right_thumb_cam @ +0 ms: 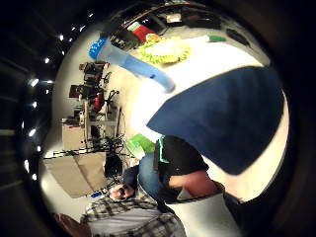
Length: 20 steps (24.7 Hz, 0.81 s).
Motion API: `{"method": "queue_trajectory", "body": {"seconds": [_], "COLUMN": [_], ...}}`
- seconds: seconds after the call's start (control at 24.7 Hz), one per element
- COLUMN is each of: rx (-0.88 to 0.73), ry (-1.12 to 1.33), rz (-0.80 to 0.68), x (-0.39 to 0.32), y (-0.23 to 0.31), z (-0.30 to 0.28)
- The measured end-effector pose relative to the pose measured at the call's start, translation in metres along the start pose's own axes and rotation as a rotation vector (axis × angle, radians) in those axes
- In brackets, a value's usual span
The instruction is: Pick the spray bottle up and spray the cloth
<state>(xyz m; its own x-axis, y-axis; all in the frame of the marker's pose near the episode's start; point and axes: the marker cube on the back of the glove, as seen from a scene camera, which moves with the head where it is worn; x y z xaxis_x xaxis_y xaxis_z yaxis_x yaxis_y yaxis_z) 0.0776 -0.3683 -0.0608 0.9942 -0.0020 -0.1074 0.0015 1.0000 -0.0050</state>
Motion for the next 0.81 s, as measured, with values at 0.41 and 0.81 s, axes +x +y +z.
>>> {"method": "queue_trajectory", "body": {"seconds": [0.41, 0.81], "rx": [0.070, 0.135], "ry": [0.048, 0.029], "rz": [0.100, 0.235], "x": [0.024, -0.002], "y": [0.246, 0.367], "z": [0.046, 0.107]}}
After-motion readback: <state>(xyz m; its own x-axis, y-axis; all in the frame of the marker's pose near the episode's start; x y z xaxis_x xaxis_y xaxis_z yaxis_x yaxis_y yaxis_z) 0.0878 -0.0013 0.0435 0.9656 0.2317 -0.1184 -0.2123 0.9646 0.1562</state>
